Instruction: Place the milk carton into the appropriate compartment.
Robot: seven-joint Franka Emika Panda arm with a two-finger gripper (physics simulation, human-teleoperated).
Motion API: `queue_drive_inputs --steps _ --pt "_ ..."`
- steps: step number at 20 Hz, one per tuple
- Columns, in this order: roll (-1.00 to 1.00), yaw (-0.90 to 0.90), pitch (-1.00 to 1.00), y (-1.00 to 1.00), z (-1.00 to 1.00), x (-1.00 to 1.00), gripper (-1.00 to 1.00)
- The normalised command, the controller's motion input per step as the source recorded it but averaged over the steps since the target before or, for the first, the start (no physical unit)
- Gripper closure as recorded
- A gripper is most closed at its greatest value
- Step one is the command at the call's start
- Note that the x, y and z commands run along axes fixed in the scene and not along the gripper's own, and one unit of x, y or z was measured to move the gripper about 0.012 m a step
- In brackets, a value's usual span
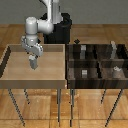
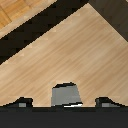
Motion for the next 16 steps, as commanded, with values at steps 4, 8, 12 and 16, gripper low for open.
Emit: queue_drive_inputs --steps 4,8,12,16 --pt "0.00 0.00 0.00 0.00 0.00 0.00 -1.00" --pt "0.00 0.00 0.00 0.00 0.00 0.00 -1.00" --pt "0.00 0.00 0.00 0.00 -0.25 0.00 -1.00" --pt "0.00 0.00 0.00 0.00 -1.00 0.00 -1.00"
